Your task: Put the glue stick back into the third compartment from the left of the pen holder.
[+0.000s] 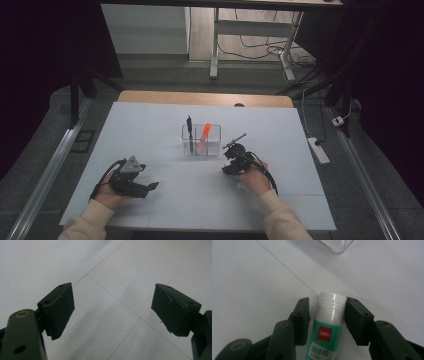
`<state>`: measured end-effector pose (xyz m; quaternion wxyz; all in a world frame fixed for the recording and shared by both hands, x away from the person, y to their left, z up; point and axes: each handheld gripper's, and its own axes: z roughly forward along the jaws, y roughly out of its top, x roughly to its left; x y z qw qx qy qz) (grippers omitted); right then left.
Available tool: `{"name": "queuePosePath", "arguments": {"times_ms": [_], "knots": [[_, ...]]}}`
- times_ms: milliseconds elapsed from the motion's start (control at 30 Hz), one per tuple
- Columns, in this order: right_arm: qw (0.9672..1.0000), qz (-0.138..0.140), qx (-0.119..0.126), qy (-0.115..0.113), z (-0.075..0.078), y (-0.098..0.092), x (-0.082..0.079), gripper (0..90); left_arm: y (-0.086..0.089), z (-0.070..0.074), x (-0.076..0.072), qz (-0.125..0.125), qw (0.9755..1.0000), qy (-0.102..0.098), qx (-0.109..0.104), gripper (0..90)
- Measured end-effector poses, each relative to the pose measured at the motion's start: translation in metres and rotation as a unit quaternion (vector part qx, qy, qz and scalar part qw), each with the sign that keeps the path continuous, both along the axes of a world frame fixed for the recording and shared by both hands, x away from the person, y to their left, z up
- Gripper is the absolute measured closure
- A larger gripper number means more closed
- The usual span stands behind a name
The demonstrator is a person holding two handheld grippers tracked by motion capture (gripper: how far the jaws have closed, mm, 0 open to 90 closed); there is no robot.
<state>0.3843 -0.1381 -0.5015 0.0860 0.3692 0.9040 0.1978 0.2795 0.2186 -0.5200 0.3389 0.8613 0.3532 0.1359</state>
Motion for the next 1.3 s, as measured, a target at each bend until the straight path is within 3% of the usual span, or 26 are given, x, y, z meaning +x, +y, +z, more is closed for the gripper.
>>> {"name": "queuePosePath", "arguments": {"times_ms": [367, 633, 933, 1300], "knots": [[0.9996, -0.026, -0.002, 0.003, 0.000, 0.002, -0.001, 63.6, 0.000, 0.000, 0.000, -0.002, 1.0000, 0.000, 0.000, 18.2], [0.9998, -0.019, 0.005, 0.004, 0.001, 0.001, -0.001, 64.5, 0.000, 0.000, 0.000, -0.001, 1.0000, 0.000, -0.001, 18.2], [0.9992, -0.011, 0.038, 0.003, 0.012, -0.006, -0.003, 64.7, 0.000, 0.000, 0.000, 0.000, 1.0000, -0.001, -0.002, 18.2], [0.9966, 0.001, 0.079, -0.025, 0.033, -0.017, -0.007, 64.7, 0.000, 0.000, 0.000, 0.000, 1.0000, -0.001, -0.002, 18.2]]}}
